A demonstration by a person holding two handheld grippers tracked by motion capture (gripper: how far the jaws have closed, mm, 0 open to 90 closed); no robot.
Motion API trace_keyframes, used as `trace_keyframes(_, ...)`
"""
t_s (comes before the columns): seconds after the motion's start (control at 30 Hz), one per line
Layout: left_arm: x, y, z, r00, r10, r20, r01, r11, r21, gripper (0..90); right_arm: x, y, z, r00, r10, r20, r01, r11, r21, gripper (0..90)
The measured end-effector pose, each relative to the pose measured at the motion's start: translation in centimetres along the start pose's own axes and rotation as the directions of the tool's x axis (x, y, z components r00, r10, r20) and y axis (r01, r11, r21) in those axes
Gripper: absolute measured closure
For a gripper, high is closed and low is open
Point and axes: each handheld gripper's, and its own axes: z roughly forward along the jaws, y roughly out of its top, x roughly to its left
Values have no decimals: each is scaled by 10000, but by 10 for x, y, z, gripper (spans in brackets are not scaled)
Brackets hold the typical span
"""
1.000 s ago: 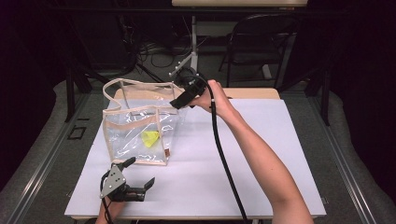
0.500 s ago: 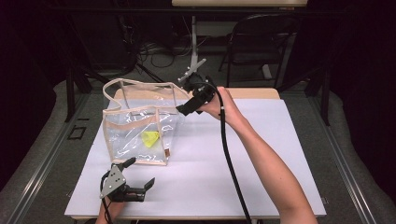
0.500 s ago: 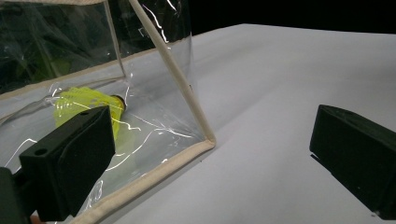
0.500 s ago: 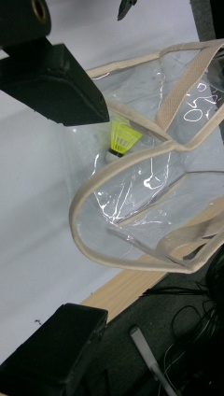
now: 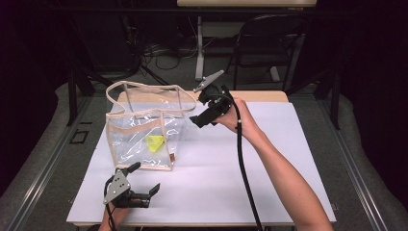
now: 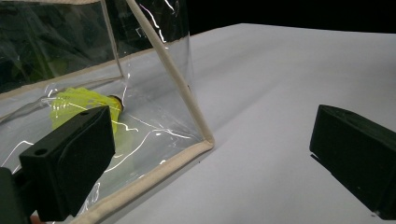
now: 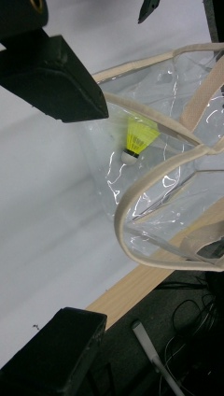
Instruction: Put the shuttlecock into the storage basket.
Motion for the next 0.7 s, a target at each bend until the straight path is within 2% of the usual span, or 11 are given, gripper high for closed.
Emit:
trace_keyframes(0.43,0,0,1,10000,-7,10,7,10000,3,1,5,-31,-6,9997,247,43,-247,9997,-75,22)
trace_keyframes(0.7,0,0,1,10000,0,28,0,10000,9,1,8,-53,-9,9984,567,43,-566,9981,-244,22)
